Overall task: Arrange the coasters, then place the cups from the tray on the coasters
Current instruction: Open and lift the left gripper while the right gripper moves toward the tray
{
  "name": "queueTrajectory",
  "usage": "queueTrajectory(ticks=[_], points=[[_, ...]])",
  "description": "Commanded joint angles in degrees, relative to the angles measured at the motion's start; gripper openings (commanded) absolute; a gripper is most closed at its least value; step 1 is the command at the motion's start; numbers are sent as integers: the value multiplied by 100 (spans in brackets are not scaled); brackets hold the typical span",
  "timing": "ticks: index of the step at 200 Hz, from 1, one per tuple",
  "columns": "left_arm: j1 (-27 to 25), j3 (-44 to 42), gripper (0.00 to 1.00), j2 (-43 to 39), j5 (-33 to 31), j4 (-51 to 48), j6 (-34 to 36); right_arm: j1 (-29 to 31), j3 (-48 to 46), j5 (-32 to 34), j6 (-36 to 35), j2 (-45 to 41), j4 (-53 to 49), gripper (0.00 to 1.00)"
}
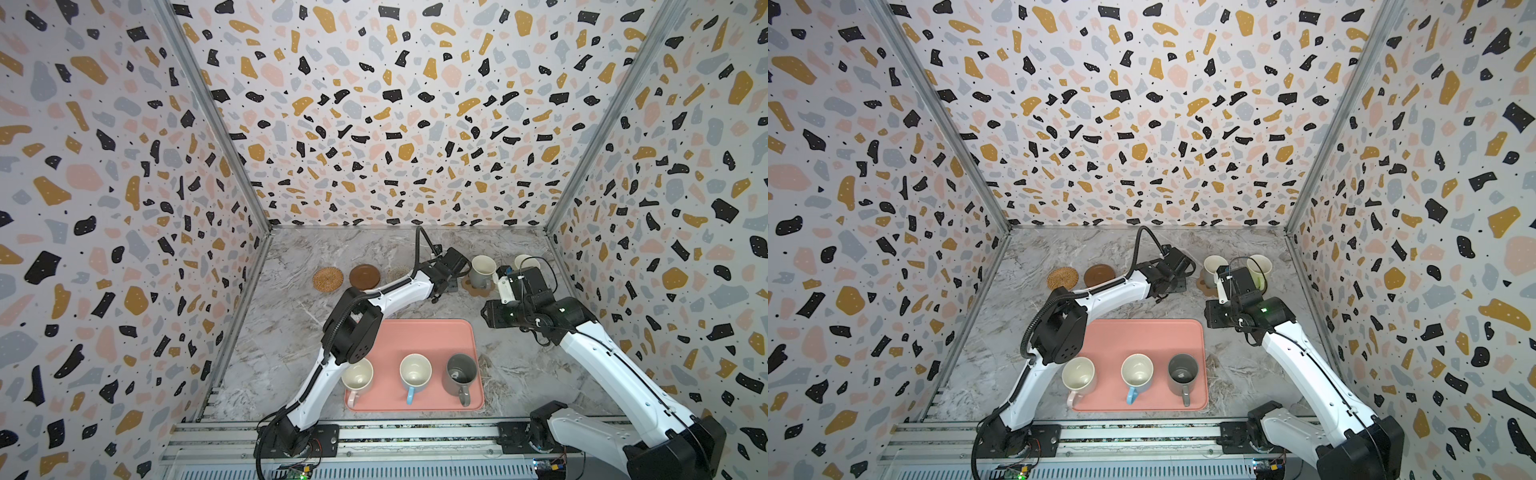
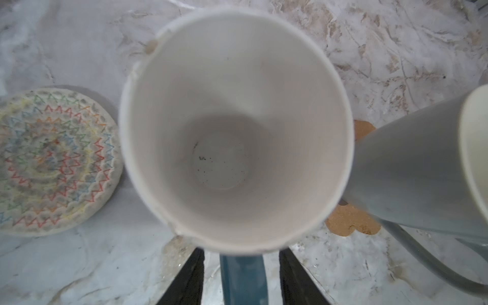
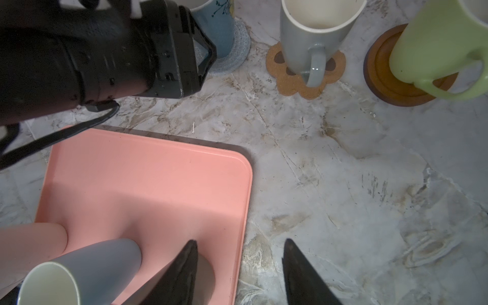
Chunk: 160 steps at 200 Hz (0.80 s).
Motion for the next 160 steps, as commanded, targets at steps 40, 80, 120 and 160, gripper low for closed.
queueTrajectory(ticks=[40, 80, 120, 160], points=[[-14, -855, 54, -1070, 153, 640, 230, -25, 276, 134, 130, -119, -327, 54], [-12, -1396, 56, -1756, 175, 814, 662, -26, 352, 150, 265, -117, -391, 54], [-10, -2088, 58, -2519, 185, 1072, 1224, -30, 330, 193, 454, -238, -450, 54], [92, -2976, 61, -3417, 108, 1440, 1536, -17, 255, 115, 719, -346, -497, 54]])
